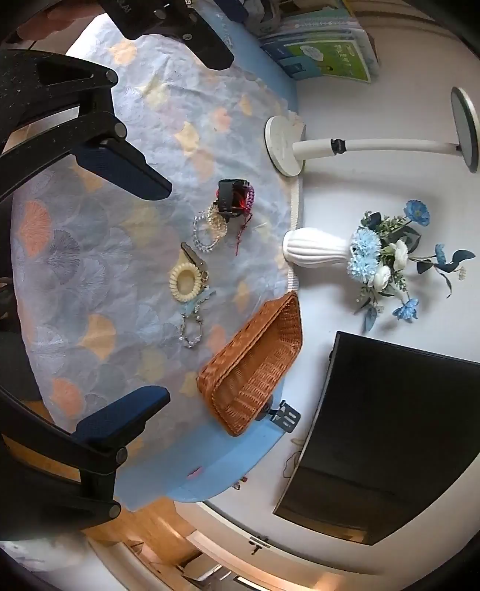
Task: Organize jewelry
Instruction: 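Move both tools over the table toward the scattered jewelry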
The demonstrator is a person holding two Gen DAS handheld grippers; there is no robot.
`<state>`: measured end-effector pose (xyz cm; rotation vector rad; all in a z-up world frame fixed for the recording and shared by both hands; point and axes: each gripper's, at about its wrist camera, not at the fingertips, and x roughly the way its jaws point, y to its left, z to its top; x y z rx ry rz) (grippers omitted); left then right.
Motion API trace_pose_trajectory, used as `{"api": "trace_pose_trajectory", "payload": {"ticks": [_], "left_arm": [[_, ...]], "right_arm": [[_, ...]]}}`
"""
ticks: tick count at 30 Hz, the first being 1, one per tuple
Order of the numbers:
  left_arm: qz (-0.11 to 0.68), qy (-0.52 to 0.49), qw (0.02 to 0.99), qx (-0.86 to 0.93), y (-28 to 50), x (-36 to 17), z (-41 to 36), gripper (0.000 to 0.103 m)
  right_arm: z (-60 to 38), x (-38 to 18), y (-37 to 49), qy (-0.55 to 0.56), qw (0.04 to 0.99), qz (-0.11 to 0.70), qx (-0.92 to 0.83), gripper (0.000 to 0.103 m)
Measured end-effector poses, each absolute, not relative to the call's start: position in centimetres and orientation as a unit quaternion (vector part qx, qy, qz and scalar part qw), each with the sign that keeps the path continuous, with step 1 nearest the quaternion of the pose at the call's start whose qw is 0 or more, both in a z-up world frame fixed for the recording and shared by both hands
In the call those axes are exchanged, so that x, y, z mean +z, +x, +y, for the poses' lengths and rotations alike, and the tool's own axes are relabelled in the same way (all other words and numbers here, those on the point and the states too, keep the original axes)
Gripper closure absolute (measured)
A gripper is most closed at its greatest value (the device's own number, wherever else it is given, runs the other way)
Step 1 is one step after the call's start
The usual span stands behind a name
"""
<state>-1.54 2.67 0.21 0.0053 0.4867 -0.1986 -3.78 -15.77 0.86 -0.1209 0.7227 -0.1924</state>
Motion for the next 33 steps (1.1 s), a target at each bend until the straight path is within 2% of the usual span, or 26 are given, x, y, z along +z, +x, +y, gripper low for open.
{"api": "trace_pose_trajectory", "payload": {"ticks": [33], "left_arm": [[0.276,0.004,0.955,-0.107,-0.7,-1.3,1.4,0.006]], "right_arm": [[-16.6,-0.6,-2.9,-0.028,0.924,0.374,-0.080,0.002]]}}
